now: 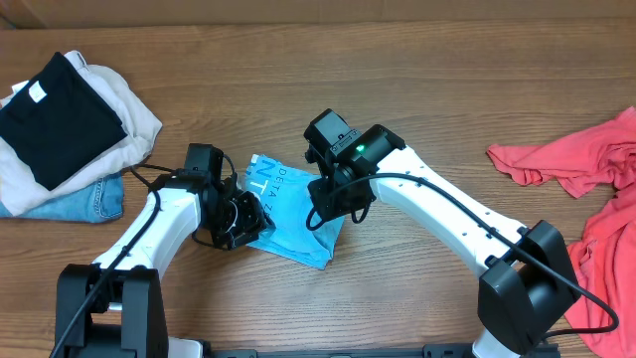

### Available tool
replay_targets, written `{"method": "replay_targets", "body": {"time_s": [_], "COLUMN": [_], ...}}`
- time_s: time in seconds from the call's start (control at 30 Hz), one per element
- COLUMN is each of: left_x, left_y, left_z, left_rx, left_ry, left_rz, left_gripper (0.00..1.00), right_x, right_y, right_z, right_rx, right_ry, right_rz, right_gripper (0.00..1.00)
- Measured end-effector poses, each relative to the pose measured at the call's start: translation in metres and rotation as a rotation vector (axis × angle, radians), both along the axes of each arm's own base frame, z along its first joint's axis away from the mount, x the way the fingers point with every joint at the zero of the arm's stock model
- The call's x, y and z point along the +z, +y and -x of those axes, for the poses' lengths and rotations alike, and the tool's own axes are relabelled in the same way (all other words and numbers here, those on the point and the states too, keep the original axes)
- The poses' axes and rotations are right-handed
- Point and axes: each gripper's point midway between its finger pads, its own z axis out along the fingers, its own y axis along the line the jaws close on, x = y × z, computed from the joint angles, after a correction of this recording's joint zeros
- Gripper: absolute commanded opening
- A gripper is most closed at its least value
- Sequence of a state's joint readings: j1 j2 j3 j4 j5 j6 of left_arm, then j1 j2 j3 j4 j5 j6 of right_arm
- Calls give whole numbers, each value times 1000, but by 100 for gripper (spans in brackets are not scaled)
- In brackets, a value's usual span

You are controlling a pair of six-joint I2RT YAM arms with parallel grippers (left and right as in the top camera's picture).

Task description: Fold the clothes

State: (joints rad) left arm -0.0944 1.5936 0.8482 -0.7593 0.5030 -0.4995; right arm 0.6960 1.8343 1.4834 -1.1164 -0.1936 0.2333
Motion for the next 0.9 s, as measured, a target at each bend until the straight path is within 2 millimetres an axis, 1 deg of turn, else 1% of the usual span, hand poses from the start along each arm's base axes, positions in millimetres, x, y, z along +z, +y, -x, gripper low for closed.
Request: {"method": "replay_targets", "body": {"time_s": [0.07,0.3,0.4,0.57,0.67,0.8,0.83,0.9], "left_x": [-1,-4,-5,-5,-5,-5,-6,-6], "left_y": [1,8,10,11,11,11,11,13], "left_z": [0,-4,-6,-9,-9,-8,-6,6], "left_rx": [1,4,6,10,13,11,10,7], "left_ry": [-1,-18,-28,-39,-38,-33,-23,26], "left_rz": [-10,-51,-64,-70,-70,-74,-75,-81], "left_gripper": [38,33,28,18,4,4,4,4], "right_x": [0,0,0,0,0,0,0,0], "right_y": [0,0,0,0,0,0,0,0], "right_z": [0,0,0,0,0,0,0,0], "right_rx": [-1,-2,-1,-1,-1,-2,-1,-2], "right_ry": [1,0,1,1,0,0,1,2], "right_rz": [0,1,0,0,0,0,0,2], "right_gripper": [36,36,36,36,36,36,36,36]}}
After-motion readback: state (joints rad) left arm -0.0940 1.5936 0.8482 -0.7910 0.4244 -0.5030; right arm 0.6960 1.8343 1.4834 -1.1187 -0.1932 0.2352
